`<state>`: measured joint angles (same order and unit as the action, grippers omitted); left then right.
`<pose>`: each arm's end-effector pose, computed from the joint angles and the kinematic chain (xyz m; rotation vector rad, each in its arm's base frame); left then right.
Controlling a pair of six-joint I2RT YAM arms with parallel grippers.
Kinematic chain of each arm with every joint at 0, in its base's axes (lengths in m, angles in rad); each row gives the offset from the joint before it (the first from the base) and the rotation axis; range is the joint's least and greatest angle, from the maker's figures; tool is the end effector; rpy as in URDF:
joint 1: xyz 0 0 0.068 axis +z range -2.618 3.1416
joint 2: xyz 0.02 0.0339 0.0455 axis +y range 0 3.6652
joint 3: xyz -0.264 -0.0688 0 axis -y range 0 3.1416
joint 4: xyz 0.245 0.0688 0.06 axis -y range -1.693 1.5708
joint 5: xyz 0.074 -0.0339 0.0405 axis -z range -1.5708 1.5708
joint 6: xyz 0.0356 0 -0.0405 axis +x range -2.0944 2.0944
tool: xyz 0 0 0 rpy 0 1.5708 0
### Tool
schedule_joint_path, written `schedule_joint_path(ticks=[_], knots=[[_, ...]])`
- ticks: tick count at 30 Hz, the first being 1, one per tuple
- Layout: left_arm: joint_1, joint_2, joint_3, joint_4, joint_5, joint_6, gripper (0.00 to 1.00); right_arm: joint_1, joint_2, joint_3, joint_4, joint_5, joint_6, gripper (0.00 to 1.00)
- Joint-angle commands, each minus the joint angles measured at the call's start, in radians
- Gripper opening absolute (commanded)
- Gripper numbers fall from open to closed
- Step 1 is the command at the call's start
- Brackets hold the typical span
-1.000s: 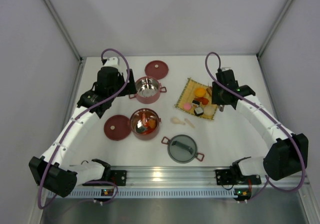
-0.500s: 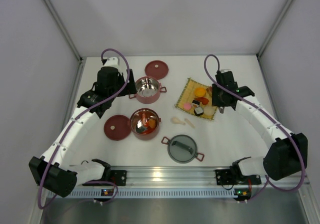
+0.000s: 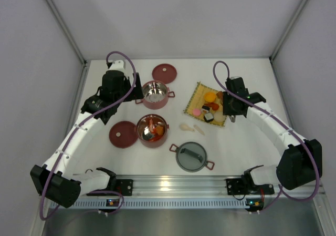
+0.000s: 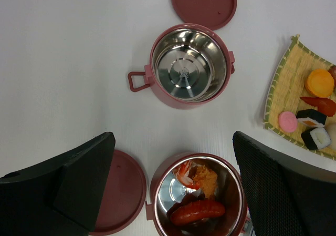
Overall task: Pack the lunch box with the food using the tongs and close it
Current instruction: Pick up the fake food from the plate.
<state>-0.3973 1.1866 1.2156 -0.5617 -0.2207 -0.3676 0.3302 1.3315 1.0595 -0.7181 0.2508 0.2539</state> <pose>0.2408 -0.0926 0.3701 -0.1014 2.0951 -0.2311 0.2574 0.0789 0.2712 -0.0013 2.5170 -0.0873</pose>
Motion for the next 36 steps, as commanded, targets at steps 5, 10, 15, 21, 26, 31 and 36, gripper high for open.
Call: schedule_joint_path(ticks=[5,10,15,21,26,31,36], knots=[[-0.003,-0.018,-0.007,0.022,0.004,-0.001,0.99,-0.019,-0.005,0.002,0.008,-0.002,-0.002,0.26],[-0.003,-0.018,-0.007,0.019,0.004,-0.001,0.99,-0.019,-0.035,0.020,-0.017,0.005,0.004,0.22],[-0.003,-0.019,-0.007,0.022,0.003,-0.002,0.99,-0.019,-0.083,0.060,-0.052,0.010,0.002,0.21],[-0.003,-0.016,-0.008,0.023,0.006,-0.001,0.99,-0.017,-0.138,0.115,-0.090,0.004,0.008,0.21],[-0.003,-0.015,-0.008,0.023,0.007,-0.002,0.99,-0.013,-0.170,0.143,-0.109,-0.021,0.013,0.20],[-0.003,-0.013,-0.008,0.025,0.004,-0.002,0.99,0.016,-0.196,0.166,-0.121,-0.087,0.025,0.19],[-0.003,-0.010,-0.008,0.025,0.004,-0.002,0.99,0.087,-0.221,0.194,-0.133,-0.139,0.045,0.19]])
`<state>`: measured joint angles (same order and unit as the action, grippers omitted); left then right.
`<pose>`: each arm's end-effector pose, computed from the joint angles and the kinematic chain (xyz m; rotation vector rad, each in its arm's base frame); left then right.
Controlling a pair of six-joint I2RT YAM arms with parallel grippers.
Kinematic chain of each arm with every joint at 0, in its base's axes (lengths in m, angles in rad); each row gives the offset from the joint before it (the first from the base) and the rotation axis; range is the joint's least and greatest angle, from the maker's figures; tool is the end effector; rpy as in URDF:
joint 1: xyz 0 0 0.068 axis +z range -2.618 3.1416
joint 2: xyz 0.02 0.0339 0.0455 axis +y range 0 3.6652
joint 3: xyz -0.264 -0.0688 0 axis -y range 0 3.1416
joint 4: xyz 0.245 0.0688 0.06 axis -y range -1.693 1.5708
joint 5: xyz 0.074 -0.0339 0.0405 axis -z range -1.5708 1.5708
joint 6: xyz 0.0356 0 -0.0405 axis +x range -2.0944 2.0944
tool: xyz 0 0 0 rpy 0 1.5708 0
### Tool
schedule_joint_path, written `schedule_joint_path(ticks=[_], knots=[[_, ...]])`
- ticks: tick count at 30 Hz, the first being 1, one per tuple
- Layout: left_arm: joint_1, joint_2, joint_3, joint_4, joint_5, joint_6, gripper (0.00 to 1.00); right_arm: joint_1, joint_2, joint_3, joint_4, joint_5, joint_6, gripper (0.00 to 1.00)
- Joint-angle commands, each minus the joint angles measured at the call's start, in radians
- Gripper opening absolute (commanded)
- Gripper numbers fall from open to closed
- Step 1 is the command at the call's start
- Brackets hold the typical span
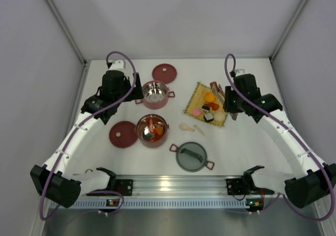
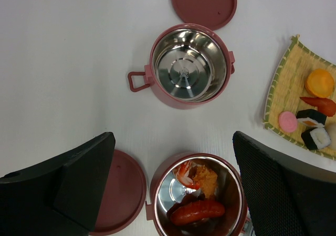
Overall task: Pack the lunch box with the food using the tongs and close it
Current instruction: Pick up the fake food from the plate, then place the fake food in the packing box.
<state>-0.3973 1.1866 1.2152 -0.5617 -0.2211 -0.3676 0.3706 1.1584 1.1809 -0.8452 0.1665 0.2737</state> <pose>0.2408 -0.0926 0.3700 -0.1016 2.0954 -0.2306 0.2184 0.0785 0.3409 -0.0374 2.3811 0.1074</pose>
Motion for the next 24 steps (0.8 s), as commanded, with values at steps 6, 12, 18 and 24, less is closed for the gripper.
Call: schedule_joint_path(ticks=[6,12,18,24], knots=[[-0.003,-0.010,-0.008,0.023,0.003,-0.002,0.99,0.223,-0.051,0.098,0.011,-0.110,0.076,0.18],[-0.003,-0.010,-0.008,0.023,0.000,-0.002,0.99,0.421,-0.029,0.111,0.061,-0.159,0.137,0.19],[-0.003,-0.012,-0.009,0.022,0.000,-0.005,0.99,0.580,0.023,0.123,0.093,-0.156,0.171,0.19],[-0.003,-0.012,-0.009,0.019,-0.004,-0.002,0.99,0.686,0.086,0.155,0.101,-0.136,0.183,0.19]])
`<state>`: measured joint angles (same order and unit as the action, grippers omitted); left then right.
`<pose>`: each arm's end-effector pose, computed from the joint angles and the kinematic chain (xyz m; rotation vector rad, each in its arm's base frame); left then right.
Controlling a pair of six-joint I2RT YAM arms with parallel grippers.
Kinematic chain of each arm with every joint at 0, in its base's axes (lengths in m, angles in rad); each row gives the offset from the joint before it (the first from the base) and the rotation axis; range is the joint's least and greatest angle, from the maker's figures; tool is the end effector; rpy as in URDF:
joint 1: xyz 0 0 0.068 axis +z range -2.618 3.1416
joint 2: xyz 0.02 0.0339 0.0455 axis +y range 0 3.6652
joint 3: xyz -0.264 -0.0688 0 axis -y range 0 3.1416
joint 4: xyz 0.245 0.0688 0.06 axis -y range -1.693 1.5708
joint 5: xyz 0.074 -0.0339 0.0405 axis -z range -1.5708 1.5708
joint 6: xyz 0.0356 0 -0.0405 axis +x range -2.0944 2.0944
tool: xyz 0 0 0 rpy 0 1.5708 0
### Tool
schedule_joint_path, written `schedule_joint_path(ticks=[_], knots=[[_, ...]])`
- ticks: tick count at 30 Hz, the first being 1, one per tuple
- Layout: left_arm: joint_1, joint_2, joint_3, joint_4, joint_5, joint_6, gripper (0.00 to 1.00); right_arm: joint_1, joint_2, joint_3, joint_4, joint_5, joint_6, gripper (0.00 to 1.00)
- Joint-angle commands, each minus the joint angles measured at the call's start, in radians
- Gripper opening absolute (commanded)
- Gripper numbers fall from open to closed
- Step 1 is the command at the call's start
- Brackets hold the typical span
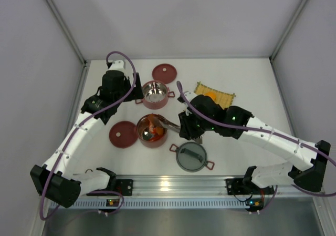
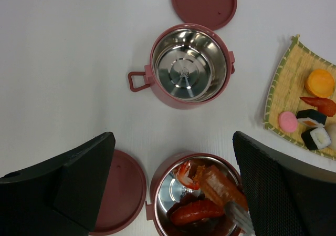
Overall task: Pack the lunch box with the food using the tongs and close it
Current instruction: Place the fake food in the packing box.
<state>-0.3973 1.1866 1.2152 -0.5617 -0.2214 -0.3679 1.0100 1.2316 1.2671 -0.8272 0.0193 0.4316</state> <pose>0.2408 -0.0926 0.3700 -0.1021 2.0954 -0.2304 0.1345 0.2129 0.3531 -0.6940 2.3667 0.6503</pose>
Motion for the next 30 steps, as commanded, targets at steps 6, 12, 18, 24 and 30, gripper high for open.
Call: schedule_joint_path(ticks=[6,12,18,24,30], knots=[[-0.003,-0.016,-0.009,0.019,-0.006,-0.002,0.99,0.096,0.035,0.066,0.079,0.027,0.030,0.26],[-0.003,-0.013,-0.011,0.022,-0.001,-0.003,0.99,0.102,0.032,0.075,0.057,0.044,0.029,0.35],[-0.003,-0.015,-0.009,0.022,-0.002,-0.002,0.99,0.104,0.039,0.081,0.056,0.045,0.026,0.38],[-0.003,-0.015,-0.008,0.022,-0.004,-0.002,0.99,0.105,0.031,0.097,0.045,0.076,0.025,0.39],[-0.003,-0.013,-0.006,0.023,0.001,-0.003,0.99,0.082,0.011,0.115,0.005,0.163,0.019,0.41]])
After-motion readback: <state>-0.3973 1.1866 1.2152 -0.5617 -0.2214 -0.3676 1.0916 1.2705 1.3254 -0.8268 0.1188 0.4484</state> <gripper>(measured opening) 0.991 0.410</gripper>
